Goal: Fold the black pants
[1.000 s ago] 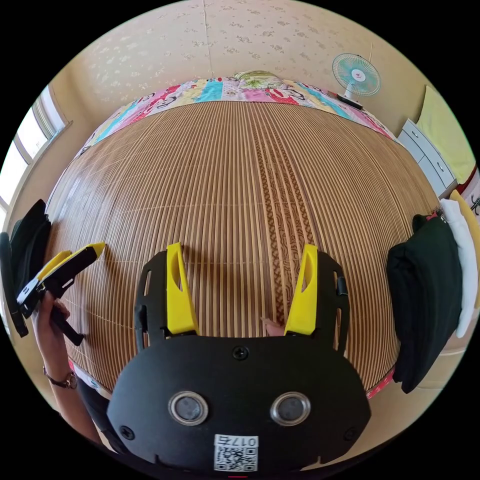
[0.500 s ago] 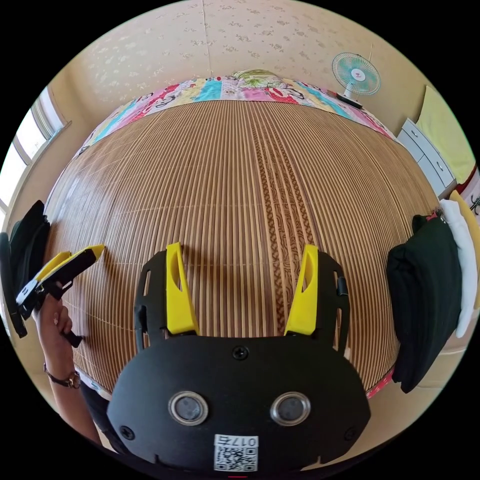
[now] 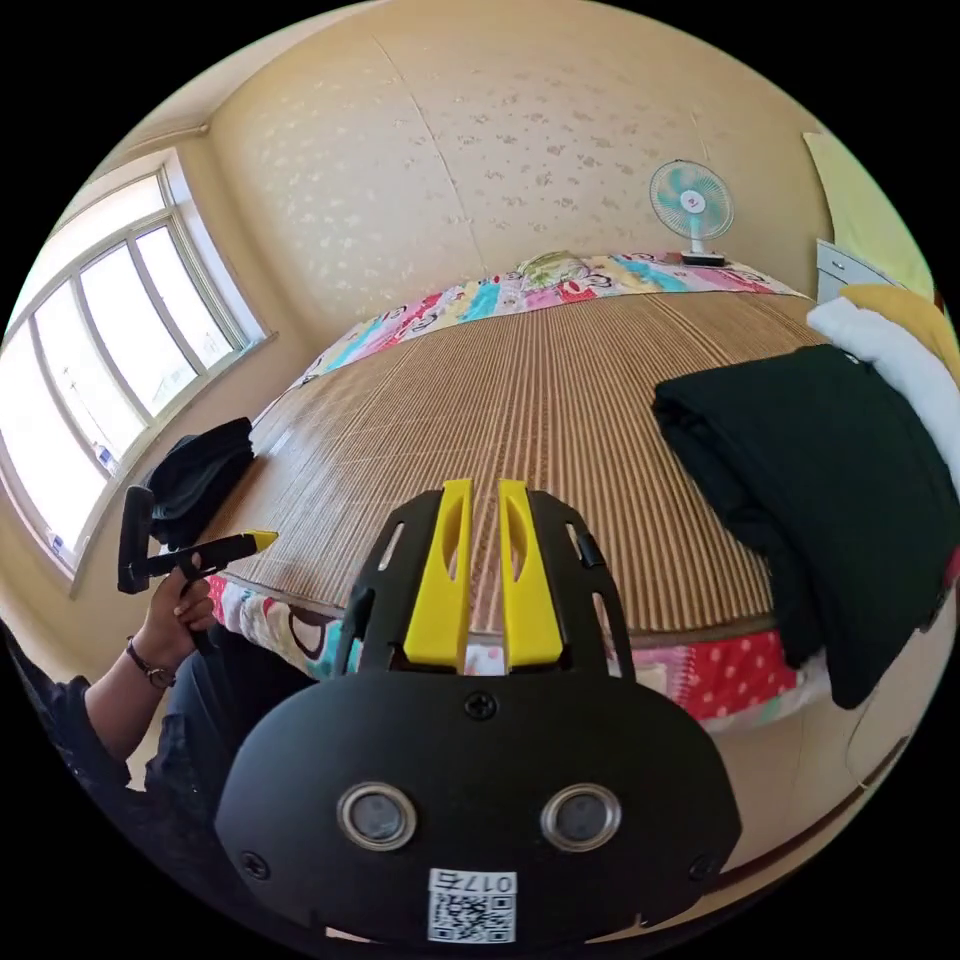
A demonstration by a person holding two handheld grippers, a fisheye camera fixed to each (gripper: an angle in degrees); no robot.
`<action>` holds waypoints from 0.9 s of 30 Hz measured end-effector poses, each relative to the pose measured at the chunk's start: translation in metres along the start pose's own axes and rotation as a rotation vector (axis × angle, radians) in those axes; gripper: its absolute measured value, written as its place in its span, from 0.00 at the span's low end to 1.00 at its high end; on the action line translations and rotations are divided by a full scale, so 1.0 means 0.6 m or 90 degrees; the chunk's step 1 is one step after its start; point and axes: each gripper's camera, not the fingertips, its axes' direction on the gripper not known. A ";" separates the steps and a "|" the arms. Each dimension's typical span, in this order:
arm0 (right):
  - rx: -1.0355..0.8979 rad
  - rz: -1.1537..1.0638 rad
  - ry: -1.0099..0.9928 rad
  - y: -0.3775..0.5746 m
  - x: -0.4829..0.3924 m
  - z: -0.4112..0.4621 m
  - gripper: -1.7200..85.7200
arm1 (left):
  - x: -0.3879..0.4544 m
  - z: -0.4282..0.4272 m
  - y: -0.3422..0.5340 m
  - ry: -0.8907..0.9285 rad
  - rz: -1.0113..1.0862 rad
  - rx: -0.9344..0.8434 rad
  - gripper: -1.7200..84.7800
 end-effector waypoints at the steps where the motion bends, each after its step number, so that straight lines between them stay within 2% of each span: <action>1: -0.008 0.013 -0.004 0.030 0.041 -0.032 0.05 | 0.000 -0.004 0.020 0.009 0.003 0.003 0.03; 3: -0.006 0.053 -0.019 0.067 0.108 -0.087 0.05 | 0.007 -0.022 0.045 -0.024 0.013 0.031 0.02; 6: 0.117 0.113 0.017 0.120 0.206 -0.206 0.05 | 0.018 -0.055 0.068 -0.056 0.022 0.086 0.01; 9: 0.179 0.230 0.136 0.150 0.306 -0.281 0.10 | -0.020 -0.064 0.070 0.167 -0.031 0.095 0.02; 10: 0.180 0.284 0.128 0.156 0.353 -0.294 0.13 | -0.032 -0.068 0.074 0.243 -0.030 0.113 0.02; 11: 0.181 0.304 0.112 0.159 0.376 -0.296 0.14 | -0.035 -0.080 0.080 0.246 -0.020 0.140 0.04; 14: 0.176 0.394 0.004 0.163 0.476 -0.269 0.16 | -0.011 -0.115 0.088 0.149 0.030 0.150 0.09; 16: 0.142 0.393 -0.046 0.134 0.507 -0.237 0.12 | -0.001 -0.136 0.097 0.147 0.060 0.170 0.08; 17: 0.131 0.393 -0.033 0.121 0.505 -0.236 0.10 | -0.003 -0.149 0.104 0.176 0.065 0.188 0.05; 19: 0.144 0.313 0.037 0.044 0.453 -0.259 0.04 | -0.017 -0.169 0.116 0.239 0.058 0.213 0.02; 21: 0.193 0.233 0.037 -0.033 0.400 -0.283 0.02 | -0.031 -0.190 0.129 0.271 0.043 0.224 0.01; 24: 0.241 0.110 -0.026 -0.190 0.305 -0.296 0.03 | -0.030 -0.230 0.159 0.234 0.046 0.229 0.01; 27: 0.189 -0.081 -0.079 -0.339 0.160 -0.249 0.04 | -0.009 -0.257 0.189 0.184 0.091 0.205 0.01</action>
